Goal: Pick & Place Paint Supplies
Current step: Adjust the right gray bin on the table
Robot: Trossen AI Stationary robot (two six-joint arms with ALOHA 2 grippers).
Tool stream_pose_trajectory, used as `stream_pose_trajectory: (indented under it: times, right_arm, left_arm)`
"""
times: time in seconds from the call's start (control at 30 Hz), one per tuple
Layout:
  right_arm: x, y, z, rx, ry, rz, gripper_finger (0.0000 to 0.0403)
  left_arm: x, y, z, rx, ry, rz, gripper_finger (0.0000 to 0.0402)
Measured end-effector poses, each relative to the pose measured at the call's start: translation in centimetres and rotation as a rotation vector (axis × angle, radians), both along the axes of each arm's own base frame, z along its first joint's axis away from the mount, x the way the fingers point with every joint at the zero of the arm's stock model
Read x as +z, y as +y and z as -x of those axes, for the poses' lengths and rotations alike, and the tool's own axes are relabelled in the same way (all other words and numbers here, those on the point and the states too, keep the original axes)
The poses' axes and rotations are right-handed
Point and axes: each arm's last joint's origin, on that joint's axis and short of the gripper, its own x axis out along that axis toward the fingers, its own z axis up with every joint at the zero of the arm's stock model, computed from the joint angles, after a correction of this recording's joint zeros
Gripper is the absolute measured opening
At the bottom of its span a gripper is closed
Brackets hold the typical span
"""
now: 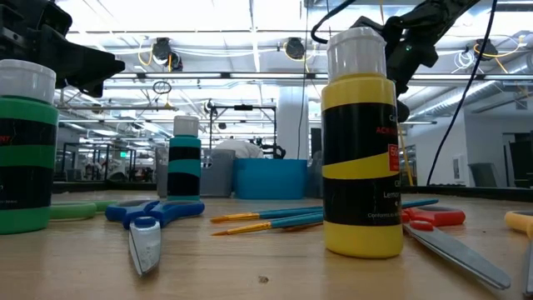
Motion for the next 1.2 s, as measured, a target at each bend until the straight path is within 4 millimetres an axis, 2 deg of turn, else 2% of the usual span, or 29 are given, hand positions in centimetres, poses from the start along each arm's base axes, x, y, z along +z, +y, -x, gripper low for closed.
stream_pose_trajectory:
  times: [0.13, 0.3, 0.43, 0.83, 1.2]
  right_arm:
    - [-0.01, 0.0, 0.0, 0.0, 0.0, -0.001, 0.0024]
    - [0.02, -0.01, -0.04, -0.001, -0.004, 0.0, 0.0023]
    - [0.02, -0.01, -0.04, 0.0, -0.005, -0.002, 0.004]
    - [0.08, -0.23, -0.06, -0.045, 0.002, 0.054, 0.0128]
    - [-0.29, -0.3, -0.21, -0.073, 0.008, 0.033, 0.0113]
  left_arm:
    - [0.0, 0.0, 0.0, 0.0, 0.0, 0.0, 0.0124]
    - [0.0, 0.0, 0.0, 0.0, 0.0, 0.0, 0.0124]
    - [0.0, 0.0, 0.0, 0.0, 0.0, 0.0, 0.0124]
    - [0.01, 0.0, 0.0, 0.0, 0.0, 0.0, 0.0124]
    - [0.0, 0.0, 0.0, 0.0, 0.0, 0.0, 0.0124]
